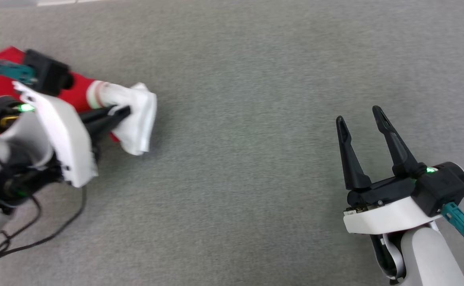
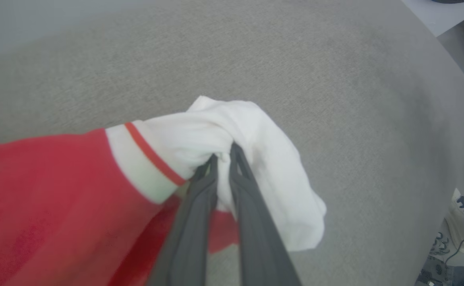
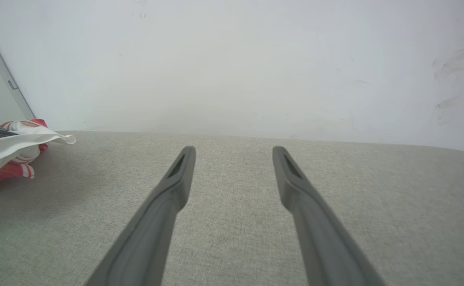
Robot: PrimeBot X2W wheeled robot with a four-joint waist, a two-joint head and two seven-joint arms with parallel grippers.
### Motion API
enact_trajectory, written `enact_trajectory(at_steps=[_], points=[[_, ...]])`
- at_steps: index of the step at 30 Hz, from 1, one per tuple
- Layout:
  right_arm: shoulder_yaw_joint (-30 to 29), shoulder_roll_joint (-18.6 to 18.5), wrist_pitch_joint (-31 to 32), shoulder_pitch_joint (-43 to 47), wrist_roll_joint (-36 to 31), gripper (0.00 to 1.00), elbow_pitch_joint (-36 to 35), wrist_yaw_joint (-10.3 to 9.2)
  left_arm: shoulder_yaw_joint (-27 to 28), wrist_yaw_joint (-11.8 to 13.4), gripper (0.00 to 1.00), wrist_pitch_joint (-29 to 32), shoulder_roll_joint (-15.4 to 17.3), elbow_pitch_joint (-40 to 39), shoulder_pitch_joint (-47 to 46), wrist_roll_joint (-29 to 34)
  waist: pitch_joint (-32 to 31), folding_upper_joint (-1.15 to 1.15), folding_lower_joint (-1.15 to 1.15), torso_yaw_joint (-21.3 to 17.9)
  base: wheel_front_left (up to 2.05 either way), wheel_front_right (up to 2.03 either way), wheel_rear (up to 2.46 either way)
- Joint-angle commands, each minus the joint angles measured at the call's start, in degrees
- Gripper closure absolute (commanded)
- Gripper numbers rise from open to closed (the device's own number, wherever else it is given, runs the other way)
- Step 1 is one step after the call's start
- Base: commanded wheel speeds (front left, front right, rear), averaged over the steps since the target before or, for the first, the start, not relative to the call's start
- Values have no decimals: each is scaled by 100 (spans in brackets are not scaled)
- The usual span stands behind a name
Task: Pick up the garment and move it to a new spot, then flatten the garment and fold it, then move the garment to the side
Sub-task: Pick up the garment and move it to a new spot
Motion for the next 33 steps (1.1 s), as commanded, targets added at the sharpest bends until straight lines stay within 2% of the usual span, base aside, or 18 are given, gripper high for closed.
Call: enact_trajectory(at_steps=[1,5,6,18,20,22,23,24,27,33], points=[[-9,0,-11,64,87,0,-18,-4,-119,-7,100,-25,-183,-100,-95,52,-135,0,0,-271,0,0,0],[-19,1,-11,62,165,0,-46,-4,-379,-6,100,22,-725,-163,-348,204,-101,0,0,-533,0,0,0],[-32,1,-11,44,209,0,-61,-4,-527,-7,100,56,-1043,-118,-504,286,-65,0,0,-672,0,0,0],[-568,2,-12,-61,457,0,-180,-4,-1503,-7,100,-59,-3148,586,-1174,606,154,0,0,-1374,0,0,0],[-707,2,-12,-76,485,0,-177,-4,-1661,-7,100,-161,-3414,754,-1184,644,163,0,0,-1415,0,0,0],[-753,4,-12,-88,497,0,-172,-3,-1741,-7,100,-235,-3523,852,-1182,668,159,0,0,-1426,0,0,0],[-781,4,-12,-93,505,0,-164,-3,-1807,-7,67,-315,-3626,960,-1172,710,150,0,0,-1432,0,0,0],[-805,4,-12,-102,506,0,-159,-3,-1878,-7,0,-391,-3716,1040,-1162,743,138,0,0,-1431,0,0,0],[-856,2,-12,-93,466,0,-137,-3,-2052,-7,0,-601,-3862,1232,-1095,810,34,0,0,-1361,0,0,0],[-797,1,-12,30,336,0,-88,-3,-2055,-7,0,-1361,-3667,1564,-1080,855,-335,0,0,-994,0,0,0]])
